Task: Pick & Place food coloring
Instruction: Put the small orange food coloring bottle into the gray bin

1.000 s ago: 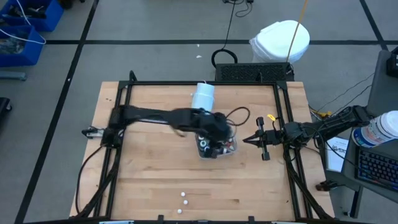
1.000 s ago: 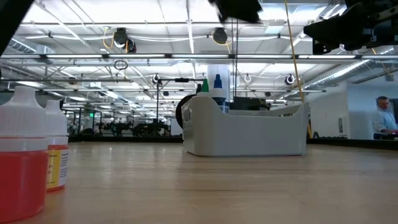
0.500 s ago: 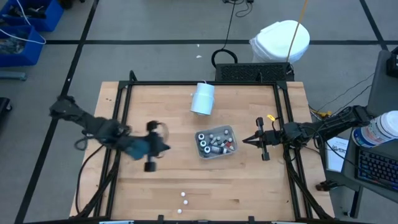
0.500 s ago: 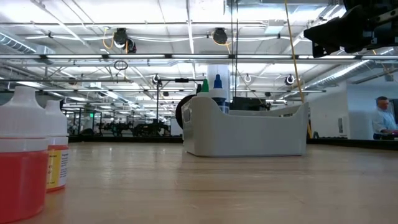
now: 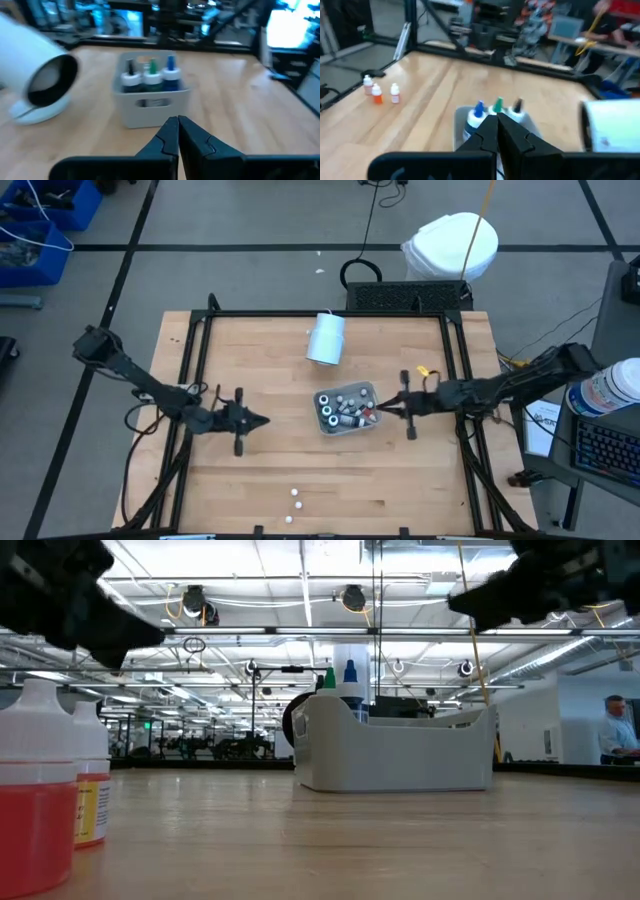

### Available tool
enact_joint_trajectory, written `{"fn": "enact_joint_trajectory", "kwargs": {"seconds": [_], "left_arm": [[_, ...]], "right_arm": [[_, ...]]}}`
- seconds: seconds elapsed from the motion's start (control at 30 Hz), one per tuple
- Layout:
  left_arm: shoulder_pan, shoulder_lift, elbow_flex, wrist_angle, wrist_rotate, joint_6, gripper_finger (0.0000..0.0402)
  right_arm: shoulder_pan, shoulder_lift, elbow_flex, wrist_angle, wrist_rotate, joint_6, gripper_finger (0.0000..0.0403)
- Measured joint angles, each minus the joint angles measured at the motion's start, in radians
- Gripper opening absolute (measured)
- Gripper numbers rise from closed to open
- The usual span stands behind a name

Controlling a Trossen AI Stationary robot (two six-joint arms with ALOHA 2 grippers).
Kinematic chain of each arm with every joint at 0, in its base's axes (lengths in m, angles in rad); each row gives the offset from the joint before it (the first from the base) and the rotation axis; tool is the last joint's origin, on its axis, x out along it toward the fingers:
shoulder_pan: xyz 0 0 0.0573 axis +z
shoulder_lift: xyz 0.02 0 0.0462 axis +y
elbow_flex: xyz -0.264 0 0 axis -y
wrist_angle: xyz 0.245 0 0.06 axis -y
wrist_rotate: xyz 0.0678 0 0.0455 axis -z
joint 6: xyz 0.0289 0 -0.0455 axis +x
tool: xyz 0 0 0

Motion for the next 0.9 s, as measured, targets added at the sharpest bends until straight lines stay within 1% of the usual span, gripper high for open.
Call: {"fn": "enact_joint_trajectory", "kwargs": {"seconds": [0.1,0.2,0.23,0.37,0.43,0.5,0.57,0.63,0.77,0.83,0.9], "left_arm": [[0.001,0.0,-0.058,0.069,-0.084,-0.017,0.0012],[0.001,-0.001,-0.075,0.081,-0.148,-0.04,0.0005],[0.001,-0.001,-0.077,0.081,-0.156,-0.04,0.0004],[0.001,-0.001,-0.077,0.075,-0.133,-0.044,0.0014],[-0.001,-0.001,-0.077,0.071,-0.099,-0.057,0.0026],[-0.001,-0.001,-0.077,0.059,-0.066,-0.063,0.0036],[-0.002,-0.001,-0.077,0.042,-0.036,-0.069,0.0044],[-0.002,-0.001,-0.077,0.014,-0.014,-0.069,0.0047],[-0.002,-0.001,-0.077,-0.019,-0.012,-0.066,0.0048],[-0.002,-0.001,-0.077,-0.026,-0.012,-0.066,0.0048],[-0.002,-0.001,-0.077,-0.034,-0.012,-0.066,0.0049]], "right_arm": [[0.016,0.188,0.15,-0.029,-0.074,-0.014,0.0],[0.047,0.399,0.346,-0.071,-0.136,-0.06,0.0],[0.057,0.469,0.415,-0.098,-0.156,-0.08,0.0],[0.095,0.734,0.689,-0.234,-0.211,-0.142,0.0],[0.11,0.844,0.805,-0.263,-0.211,-0.162,0.0],[0.125,0.937,0.893,-0.27,-0.211,-0.183,0.0003],[0.14,1.013,0.949,-0.255,-0.216,-0.197,0.0015],[0.156,1.07,0.979,-0.205,-0.238,-0.207,0.0036],[0.183,1.143,0.987,-0.04,-0.248,-0.217,0.0094],[0.187,1.177,0.987,0.024,-0.285,-0.208,0.012],[0.185,1.205,0.987,0.075,-0.326,-0.175,0.0137]]}}
